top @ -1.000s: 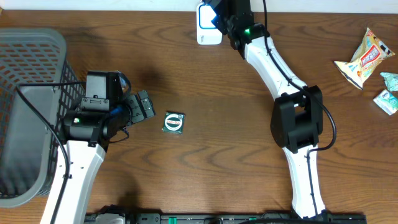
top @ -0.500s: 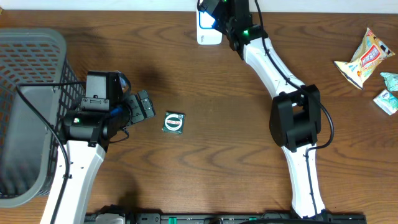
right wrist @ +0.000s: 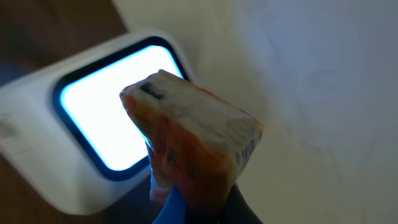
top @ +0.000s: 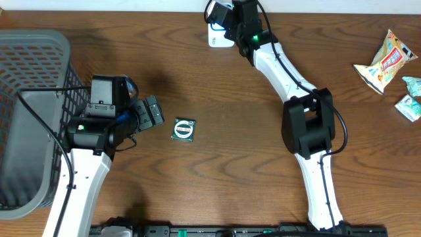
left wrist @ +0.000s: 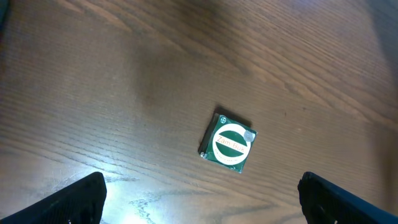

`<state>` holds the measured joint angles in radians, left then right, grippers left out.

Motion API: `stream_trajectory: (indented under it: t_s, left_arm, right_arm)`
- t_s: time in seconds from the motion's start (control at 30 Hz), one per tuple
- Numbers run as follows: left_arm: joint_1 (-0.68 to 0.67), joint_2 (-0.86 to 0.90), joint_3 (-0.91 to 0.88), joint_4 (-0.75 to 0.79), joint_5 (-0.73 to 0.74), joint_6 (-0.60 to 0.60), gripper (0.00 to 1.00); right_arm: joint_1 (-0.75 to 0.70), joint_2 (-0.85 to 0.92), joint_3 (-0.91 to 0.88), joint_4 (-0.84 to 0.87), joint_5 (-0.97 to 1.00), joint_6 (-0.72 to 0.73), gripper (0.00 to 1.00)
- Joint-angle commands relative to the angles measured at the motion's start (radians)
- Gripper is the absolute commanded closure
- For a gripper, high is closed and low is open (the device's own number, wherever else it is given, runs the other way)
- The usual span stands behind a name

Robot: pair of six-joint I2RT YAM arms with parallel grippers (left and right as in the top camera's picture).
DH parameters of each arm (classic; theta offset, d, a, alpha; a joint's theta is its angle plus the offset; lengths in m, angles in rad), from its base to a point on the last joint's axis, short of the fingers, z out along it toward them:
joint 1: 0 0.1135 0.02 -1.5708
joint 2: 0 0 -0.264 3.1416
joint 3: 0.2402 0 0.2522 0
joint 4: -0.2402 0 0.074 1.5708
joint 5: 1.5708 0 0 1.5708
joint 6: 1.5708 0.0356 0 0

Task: Scan the item barcode
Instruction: 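Hold the orange pack against the scanner face, then carry the orange pack to the far right corner and release it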

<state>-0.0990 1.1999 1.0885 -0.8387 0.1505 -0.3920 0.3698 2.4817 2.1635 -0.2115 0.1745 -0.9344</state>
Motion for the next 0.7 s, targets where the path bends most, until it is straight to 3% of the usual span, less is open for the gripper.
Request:
stream_trajectory:
  t_s: [0.0, 0.3, 0.67]
  left_arm:
    - [0.006, 0.002, 0.009, -0.003, -0.013, 0.003, 0.02]
    - [0.006, 0.002, 0.009, -0.003, -0.013, 0.003, 0.02]
    - [0.006, 0.002, 0.009, -0.003, -0.013, 0.003, 0.02]
  right_arm:
    - [0.012, 0.006, -0.001, 0.048, 0.107, 0.032, 0.99]
    - [-0.016, -0.081, -0.001, -0.032, 0.11, 0.171, 0.99]
    - [-0.222, -0.314, -0.001, -0.327, 0.031, 0.353, 0.99]
